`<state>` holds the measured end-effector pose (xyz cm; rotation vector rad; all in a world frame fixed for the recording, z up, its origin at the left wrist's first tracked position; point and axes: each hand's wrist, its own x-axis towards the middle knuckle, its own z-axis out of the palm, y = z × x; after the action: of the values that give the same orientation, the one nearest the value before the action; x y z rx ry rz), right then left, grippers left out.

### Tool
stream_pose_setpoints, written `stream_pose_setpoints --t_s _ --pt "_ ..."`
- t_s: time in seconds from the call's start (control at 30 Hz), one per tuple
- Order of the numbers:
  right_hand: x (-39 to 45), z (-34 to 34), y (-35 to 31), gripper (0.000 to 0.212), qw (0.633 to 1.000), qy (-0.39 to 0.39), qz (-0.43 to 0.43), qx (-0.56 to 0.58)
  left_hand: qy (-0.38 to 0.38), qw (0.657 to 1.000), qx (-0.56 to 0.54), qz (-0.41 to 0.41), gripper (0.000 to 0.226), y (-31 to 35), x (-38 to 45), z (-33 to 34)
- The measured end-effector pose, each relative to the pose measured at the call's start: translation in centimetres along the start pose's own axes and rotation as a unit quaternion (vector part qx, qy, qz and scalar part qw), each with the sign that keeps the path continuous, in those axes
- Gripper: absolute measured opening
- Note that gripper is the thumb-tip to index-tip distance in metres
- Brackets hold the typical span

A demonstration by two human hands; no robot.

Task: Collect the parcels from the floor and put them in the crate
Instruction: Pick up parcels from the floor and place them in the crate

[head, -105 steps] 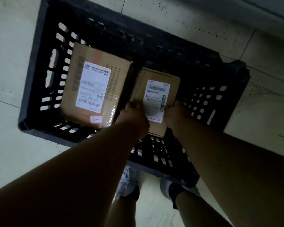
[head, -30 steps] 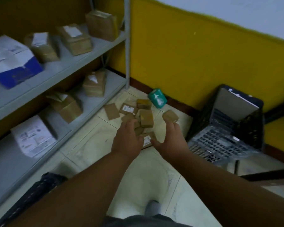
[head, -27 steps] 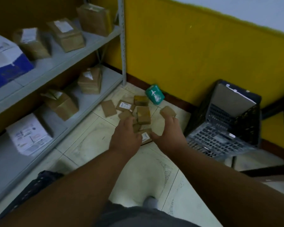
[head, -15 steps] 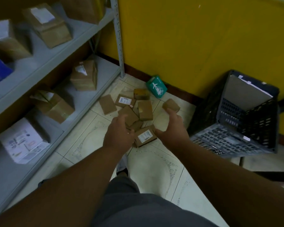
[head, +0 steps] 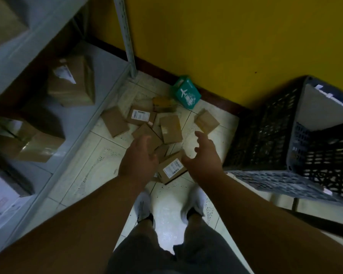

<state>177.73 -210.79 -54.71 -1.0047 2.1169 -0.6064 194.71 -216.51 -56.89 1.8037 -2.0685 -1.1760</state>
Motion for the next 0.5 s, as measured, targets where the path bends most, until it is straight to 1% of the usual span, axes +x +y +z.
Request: stream_pose_setpoints --t_s 0.13,0.27,0.33,0.4,0.5 --pt "5.7 5.1 4.7 0.071 0.999 -0.022 0.037 0.029 -0.003 0.999 -0.005 -0.050 0.056 -3.4 5.3 5.8" --pt "12.5 13.0 10.3 0.064 0.997 -0.041 0.050 0.030 -0.022 0.993 -0.035 -0.112 0.048 -7.4 11.5 13.6" --pt "15.8 16.9 13.6 0.058 0.996 -0.046 0.065 0.034 -0.036 0.990 -0.047 -0.130 0.042 -9.8 14.5 18.0" --pt "18.4 20.5 17.1 0.052 0.993 -0.056 0.088 0.046 -0.041 0.986 -0.055 -0.154 0.042 -12.3 17.0 21.9" --pt "21.7 24.4 22.2 0.052 0.992 -0.074 0.091 0.045 -0.051 0.983 -0.069 -0.160 0.044 -15.8 20.1 27.4"
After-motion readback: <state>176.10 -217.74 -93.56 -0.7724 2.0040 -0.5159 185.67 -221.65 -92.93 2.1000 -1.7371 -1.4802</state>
